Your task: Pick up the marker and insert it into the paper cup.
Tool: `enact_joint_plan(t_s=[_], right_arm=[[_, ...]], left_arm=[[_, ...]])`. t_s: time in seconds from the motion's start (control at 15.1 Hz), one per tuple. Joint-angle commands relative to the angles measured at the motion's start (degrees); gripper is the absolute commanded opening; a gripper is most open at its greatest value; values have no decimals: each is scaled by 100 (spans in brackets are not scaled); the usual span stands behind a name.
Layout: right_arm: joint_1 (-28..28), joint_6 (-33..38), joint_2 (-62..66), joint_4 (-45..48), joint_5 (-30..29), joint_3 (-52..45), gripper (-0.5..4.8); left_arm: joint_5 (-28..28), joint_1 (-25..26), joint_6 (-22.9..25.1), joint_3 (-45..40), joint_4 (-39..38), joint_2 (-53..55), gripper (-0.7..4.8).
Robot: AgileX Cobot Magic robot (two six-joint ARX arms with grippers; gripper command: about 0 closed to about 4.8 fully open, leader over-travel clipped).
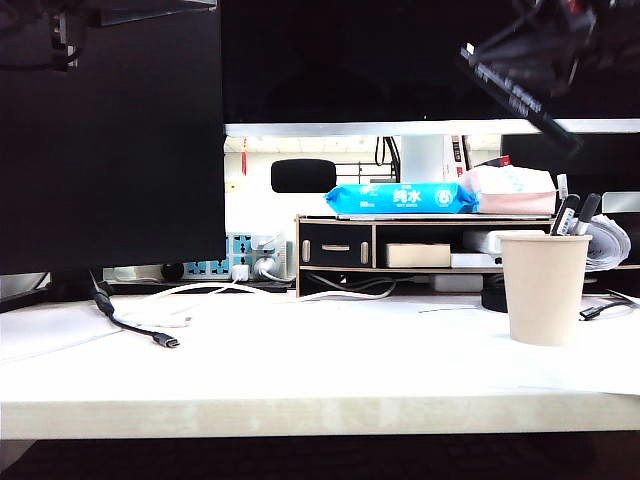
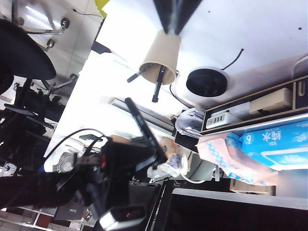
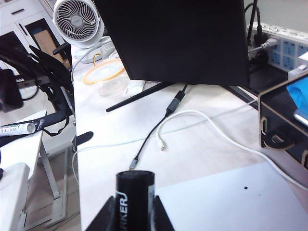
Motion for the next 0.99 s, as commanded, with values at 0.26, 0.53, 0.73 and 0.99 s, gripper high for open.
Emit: enact_joint_plan(t_s=[0.26, 0.53, 0.73, 0.99], right_arm=[[17, -44, 507, 400, -457, 11, 44], [22, -280, 1001, 551, -632, 11, 44], [22, -431, 1167, 542, -699, 4, 44], [11, -756, 1373, 586, -894, 4, 44]], left_arm=[[7, -9, 103, 13, 87, 0, -5], [2, -9, 103, 13, 81, 0, -5], [4, -9, 105, 13, 72, 2, -5], [-20, -7, 114, 13, 68, 28, -5]])
